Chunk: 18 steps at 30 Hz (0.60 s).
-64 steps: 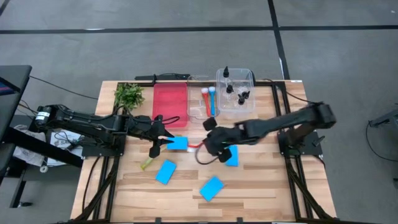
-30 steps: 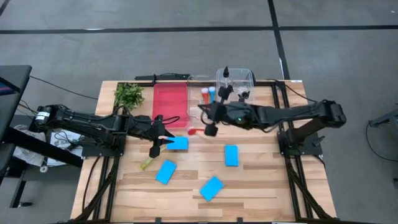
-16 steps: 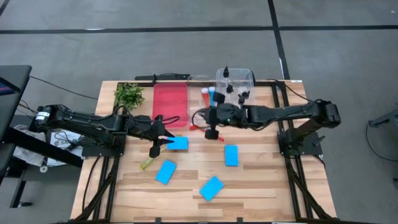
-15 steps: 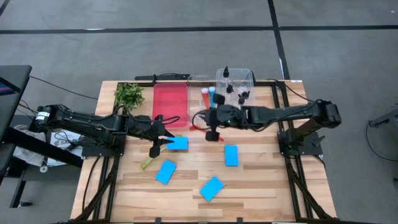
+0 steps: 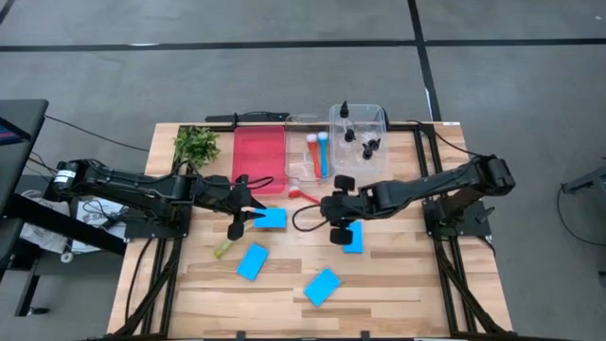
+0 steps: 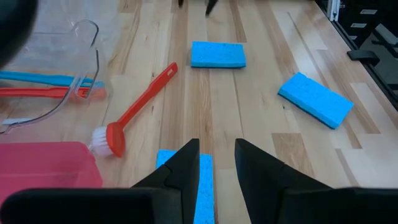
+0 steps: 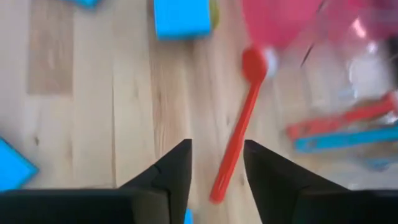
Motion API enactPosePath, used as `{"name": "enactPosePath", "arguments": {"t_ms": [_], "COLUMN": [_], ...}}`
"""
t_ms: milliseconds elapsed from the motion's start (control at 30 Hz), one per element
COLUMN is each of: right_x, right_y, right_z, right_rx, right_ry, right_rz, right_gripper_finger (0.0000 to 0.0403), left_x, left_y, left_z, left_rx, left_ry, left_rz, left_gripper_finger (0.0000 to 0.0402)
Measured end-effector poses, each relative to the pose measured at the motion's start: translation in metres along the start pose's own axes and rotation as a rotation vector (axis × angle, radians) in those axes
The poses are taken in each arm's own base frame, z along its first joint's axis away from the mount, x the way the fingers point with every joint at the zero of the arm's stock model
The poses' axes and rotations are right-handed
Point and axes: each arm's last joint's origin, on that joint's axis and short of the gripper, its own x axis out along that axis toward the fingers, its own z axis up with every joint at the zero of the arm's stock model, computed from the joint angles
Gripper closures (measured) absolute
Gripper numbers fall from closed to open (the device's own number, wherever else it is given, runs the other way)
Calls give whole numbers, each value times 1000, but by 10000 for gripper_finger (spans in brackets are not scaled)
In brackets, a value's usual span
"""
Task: Pick & Place Kitchen Sink Supplies
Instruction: Put the orange dish brush into the left transparent bin
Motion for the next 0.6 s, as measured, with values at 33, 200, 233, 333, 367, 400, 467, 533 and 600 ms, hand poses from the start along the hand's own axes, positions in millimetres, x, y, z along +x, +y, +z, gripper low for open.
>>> {"name": "enactPosePath", "arguments": {"t_ms": [33,200,233,333,367,400,467,533,600], "right_x": [5,32,37,49,52,55,60,64,67], "right_y": [1,-3,-4,-9,-10,-11,-14,-17,-19], "right_z": [-6,-34,-38,-47,-51,-54,-59,-65,-71], "right_rx": [4,60,69,102,111,119,132,144,167], "right_ry": [19,99,99,71,65,62,57,67,80], "right_rz": [8,-7,-8,18,22,28,29,22,15], "right_gripper_finger": [261,250,250,252,253,254,256,256,256], "left_x": [0,0,0,0,0,0,0,0,0], "left_y": [0,0,0,0,0,0,0,0,0], "left_z": [0,0,0,0,0,0,1,1,1], "left_rx": [0,0,0,0,0,0,0,0,0], "left_ry": [-1,-2,-2,-3,-4,-5,-6,-6,-6], "left_rz": [0,0,0,0,0,0,0,0,0], "left_gripper_finger": [298,298,298,298,298,298,298,298,298]}}
